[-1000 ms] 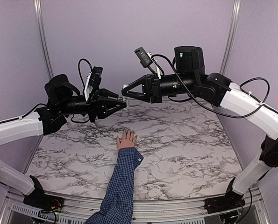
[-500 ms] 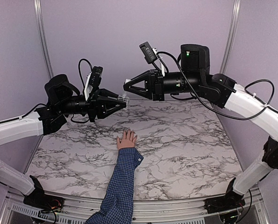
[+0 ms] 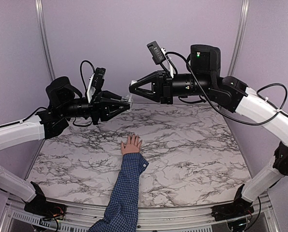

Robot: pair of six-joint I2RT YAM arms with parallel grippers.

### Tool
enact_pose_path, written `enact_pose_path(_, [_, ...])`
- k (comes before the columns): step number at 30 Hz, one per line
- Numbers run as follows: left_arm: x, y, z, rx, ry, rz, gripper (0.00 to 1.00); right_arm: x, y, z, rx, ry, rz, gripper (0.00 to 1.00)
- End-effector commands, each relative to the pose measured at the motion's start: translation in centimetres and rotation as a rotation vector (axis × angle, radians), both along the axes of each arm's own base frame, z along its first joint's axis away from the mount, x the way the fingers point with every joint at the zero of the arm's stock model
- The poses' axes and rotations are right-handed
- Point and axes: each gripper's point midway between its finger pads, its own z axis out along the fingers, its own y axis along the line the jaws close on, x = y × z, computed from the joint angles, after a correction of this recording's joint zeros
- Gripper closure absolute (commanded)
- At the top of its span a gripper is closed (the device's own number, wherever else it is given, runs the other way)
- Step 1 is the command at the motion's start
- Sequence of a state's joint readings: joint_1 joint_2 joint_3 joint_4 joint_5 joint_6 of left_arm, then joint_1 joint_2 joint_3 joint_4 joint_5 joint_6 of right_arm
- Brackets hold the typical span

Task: Paint the nails
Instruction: Open the cap of the nail polish bottle, then remove the excess polish from the bottle rim.

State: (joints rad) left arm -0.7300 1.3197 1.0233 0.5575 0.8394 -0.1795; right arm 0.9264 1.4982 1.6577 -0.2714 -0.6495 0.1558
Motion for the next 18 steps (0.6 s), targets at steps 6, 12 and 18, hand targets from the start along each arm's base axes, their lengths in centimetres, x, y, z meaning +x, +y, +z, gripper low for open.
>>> enact_pose_path(6, [-0.6,0.3,0.2,-0.015,-0.029,-0.029,1.00,-0.4,-0.4,2.7,0.058,-0.032,-0.006,1.00])
enact_pose_path(12, [-0.8,0.2,0.1,-0.011,-0.031,-0.045,1.00,0.1,-0.4,3.3,0.074,-0.039,-0.035,1.00])
enact_pose_path(18, [-1.0,0.2,0.3,-0.013,-0.033,-0.056,1.00,0.8,-0.3,3.0,0.064,-0.040,-0.066,1.00])
